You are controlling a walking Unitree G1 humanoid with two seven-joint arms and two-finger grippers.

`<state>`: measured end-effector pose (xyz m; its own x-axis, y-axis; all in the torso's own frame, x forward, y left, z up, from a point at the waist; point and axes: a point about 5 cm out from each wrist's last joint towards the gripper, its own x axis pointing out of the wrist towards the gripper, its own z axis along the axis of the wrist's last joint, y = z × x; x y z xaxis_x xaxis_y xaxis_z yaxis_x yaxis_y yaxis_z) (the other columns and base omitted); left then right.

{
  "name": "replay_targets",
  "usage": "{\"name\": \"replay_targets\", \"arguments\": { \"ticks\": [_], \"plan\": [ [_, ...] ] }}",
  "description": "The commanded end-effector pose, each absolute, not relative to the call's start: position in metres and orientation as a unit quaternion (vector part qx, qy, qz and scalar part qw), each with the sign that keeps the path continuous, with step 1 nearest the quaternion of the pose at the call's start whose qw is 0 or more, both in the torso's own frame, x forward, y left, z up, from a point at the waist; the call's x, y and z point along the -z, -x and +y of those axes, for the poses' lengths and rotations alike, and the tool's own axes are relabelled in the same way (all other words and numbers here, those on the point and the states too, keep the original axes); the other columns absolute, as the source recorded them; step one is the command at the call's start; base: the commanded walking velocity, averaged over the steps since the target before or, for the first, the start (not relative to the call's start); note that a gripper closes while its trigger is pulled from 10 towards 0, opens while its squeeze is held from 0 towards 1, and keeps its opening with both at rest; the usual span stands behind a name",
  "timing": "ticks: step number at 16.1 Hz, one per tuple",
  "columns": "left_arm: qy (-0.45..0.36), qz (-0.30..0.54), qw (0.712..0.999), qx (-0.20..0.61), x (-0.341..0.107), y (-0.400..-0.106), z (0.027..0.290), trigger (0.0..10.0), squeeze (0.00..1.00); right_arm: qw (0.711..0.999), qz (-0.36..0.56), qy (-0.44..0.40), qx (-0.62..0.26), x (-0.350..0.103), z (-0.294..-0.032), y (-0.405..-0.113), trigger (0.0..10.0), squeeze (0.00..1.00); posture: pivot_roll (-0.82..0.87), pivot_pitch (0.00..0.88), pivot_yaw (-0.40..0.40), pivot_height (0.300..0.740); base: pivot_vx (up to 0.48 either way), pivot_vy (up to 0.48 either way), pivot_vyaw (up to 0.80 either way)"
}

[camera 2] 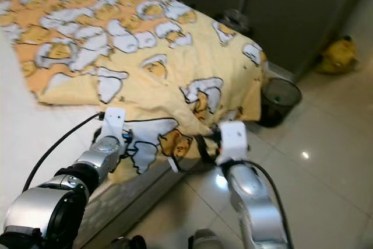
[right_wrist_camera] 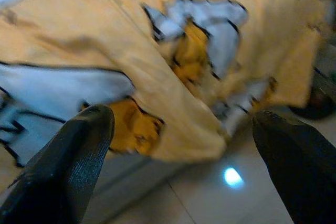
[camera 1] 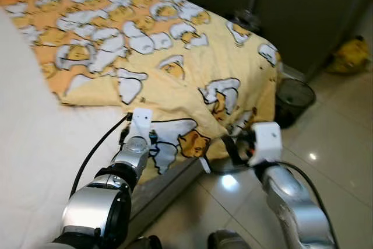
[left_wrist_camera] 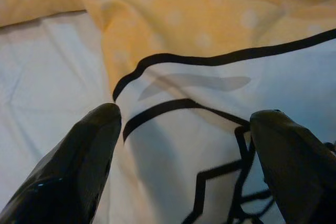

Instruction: Clean up the room

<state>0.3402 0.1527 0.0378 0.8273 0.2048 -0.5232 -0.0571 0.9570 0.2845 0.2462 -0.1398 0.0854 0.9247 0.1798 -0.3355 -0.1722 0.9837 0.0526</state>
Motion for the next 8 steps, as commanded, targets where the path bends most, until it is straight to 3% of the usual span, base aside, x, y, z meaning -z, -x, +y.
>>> {"name": "replay_targets", "arguments": {
  "ticks": [1, 5, 7, 8],
  "plan": [
    [-0.139, 0.282, 0.945, -0.087, -0.040, -0.341, 0.156, 10.0, 0.00, 0.982, 0.168, -0.009, -0.091, -0.091, -0.141, -0.242, 10.0, 0.00, -0.49, 0.156, 0.026, 0.740, 0.000, 0.000, 0.00],
    [-0.140, 0.298, 0.941, -0.083, -0.031, -0.335, 0.153, 10.0, 0.00, 0.979, 0.184, -0.006, -0.089, -0.092, -0.143, -0.231, 10.0, 0.00, -0.51, 0.162, 0.013, 0.740, 0.000, 0.000, 0.00],
    [-0.199, 0.293, 0.931, -0.084, -0.031, -0.333, 0.160, 10.0, 0.00, 0.977, 0.187, 0.003, -0.100, -0.096, -0.143, -0.228, 10.0, 0.00, -0.54, 0.159, -0.007, 0.740, 0.000, 0.000, 0.00],
    [-0.189, 0.306, 0.927, -0.106, -0.028, -0.331, 0.167, 10.0, 0.00, 0.977, 0.188, 0.005, -0.101, -0.097, -0.145, -0.226, 10.0, 0.00, -0.54, 0.153, -0.008, 0.740, 0.000, 0.000, 0.00]
  ]
}}
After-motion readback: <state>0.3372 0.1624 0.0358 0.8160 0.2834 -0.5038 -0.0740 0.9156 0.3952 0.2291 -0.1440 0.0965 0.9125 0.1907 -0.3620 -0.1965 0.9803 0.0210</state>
